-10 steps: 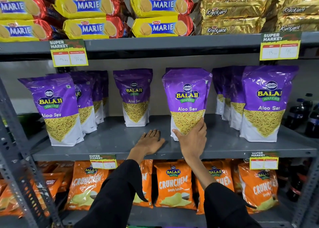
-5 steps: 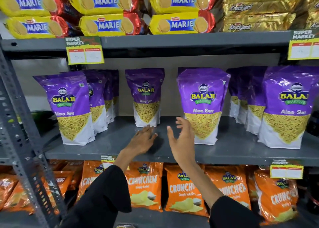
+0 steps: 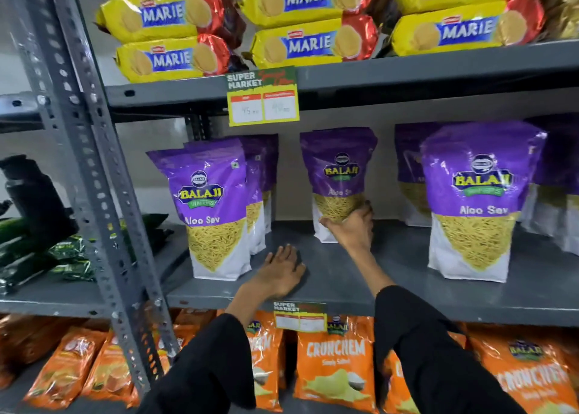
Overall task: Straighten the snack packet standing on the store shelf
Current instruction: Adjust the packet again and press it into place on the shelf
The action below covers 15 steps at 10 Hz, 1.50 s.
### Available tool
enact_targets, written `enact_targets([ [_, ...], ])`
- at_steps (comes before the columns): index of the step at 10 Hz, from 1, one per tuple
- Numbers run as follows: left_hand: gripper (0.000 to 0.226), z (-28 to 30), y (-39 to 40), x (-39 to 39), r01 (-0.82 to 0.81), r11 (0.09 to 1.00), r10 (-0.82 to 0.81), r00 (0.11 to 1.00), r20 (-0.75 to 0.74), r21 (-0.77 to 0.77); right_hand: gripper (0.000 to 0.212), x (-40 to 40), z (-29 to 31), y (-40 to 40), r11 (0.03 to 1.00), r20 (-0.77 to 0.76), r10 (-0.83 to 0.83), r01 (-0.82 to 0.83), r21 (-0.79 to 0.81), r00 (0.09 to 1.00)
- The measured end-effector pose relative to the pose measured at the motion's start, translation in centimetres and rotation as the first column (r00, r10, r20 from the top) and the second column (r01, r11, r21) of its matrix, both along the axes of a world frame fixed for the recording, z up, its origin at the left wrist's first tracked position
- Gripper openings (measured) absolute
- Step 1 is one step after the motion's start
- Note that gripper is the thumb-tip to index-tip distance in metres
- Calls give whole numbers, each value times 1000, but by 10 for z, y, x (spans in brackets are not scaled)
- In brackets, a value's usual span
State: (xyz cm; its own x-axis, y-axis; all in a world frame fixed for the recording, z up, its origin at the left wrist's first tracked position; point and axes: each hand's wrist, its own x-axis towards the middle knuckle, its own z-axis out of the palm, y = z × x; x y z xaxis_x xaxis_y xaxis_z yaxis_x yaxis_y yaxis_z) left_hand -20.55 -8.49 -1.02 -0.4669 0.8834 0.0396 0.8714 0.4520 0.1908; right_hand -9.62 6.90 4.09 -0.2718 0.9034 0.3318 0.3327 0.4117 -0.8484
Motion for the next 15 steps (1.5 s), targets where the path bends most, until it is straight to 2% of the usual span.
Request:
enact_targets([
  [1,66,1,0,-2,24,1000,-24,999,-34,-21,144,-19,0,-1,998,58,-60,60,2,997],
  [3,65,0,-1,-2,41,999,-42,998,-39,-21,144,-40,-11,0,981,101,-192,189,37,976],
  [7,68,-3,-1,-2,57,998,-57,998,-41,-6,144,-28,-12,-12,964,152,-263,254,75,953],
  [11,69,3,-6,3,44,998,-46,998,-42,-38,136,11,-19,-48,971,161,-231,217,97,960],
  [15,66,9,-11,11,29,998,-31,999,-40,-61,138,49,-21,-85,979,136,-180,164,121,974],
])
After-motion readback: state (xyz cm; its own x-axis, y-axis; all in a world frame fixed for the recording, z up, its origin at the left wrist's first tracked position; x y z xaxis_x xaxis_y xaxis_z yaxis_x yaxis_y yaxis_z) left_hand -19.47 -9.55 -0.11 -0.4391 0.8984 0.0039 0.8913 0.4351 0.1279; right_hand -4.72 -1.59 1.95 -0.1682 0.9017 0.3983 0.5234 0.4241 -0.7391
